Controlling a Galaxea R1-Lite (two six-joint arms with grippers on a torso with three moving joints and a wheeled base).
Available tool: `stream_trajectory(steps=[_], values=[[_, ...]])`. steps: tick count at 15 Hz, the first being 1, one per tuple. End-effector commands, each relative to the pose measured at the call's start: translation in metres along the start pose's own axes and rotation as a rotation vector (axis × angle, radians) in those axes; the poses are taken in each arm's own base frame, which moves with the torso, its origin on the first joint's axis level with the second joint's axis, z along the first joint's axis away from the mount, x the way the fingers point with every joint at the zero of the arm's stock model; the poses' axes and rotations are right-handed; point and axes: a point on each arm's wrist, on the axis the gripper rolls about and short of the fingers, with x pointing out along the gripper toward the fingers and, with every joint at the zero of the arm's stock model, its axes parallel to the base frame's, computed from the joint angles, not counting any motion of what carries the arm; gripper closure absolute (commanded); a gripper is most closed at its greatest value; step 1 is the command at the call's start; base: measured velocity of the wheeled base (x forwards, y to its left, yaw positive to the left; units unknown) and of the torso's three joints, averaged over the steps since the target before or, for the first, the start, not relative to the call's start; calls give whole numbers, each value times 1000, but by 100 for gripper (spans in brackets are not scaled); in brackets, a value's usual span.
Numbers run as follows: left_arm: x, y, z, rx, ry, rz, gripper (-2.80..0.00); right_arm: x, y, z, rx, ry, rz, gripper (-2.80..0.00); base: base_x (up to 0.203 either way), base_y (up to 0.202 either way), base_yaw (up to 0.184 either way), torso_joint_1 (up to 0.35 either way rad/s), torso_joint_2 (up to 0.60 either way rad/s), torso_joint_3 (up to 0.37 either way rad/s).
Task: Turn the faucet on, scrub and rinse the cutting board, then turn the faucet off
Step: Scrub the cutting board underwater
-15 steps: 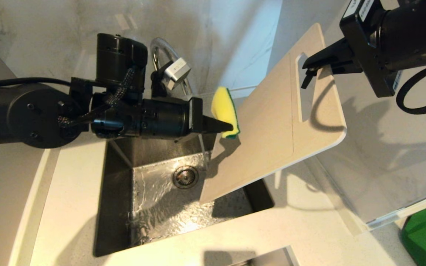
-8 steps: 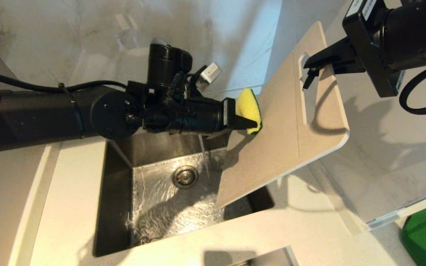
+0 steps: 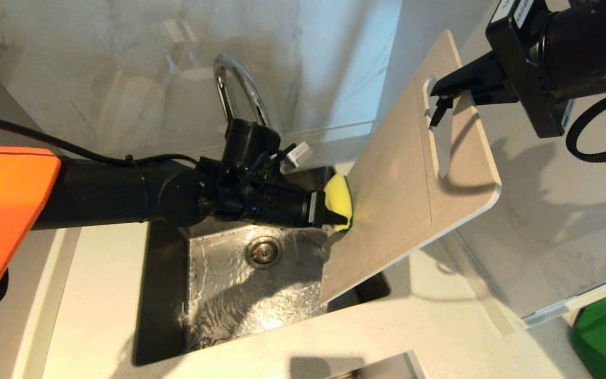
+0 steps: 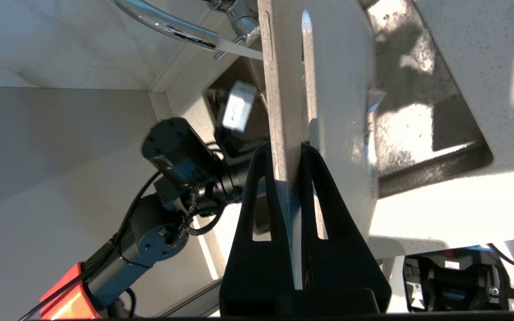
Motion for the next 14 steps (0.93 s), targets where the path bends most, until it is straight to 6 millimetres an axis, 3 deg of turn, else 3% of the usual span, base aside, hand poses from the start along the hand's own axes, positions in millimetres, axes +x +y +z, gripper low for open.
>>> stream_trajectory(steps=[1,5,8,14], values=[[-22,8,-15,-40,32,36,0,2,-1,-1,5,7,-6,0,0,0,0,0,0,0],[-56,31,-55,-84,49,96,0,2,-1,-1,3,8,-8,0,0,0,0,0,0,0],[-99,32,-82,-105,23,136,0,3,-3,-2,1,13,-16,0,0,0,0,0,0,0],[-170,8,-81,-65,-128,175,0,-3,-6,-6,-11,26,-37,0,0,0,0,0,0,0]])
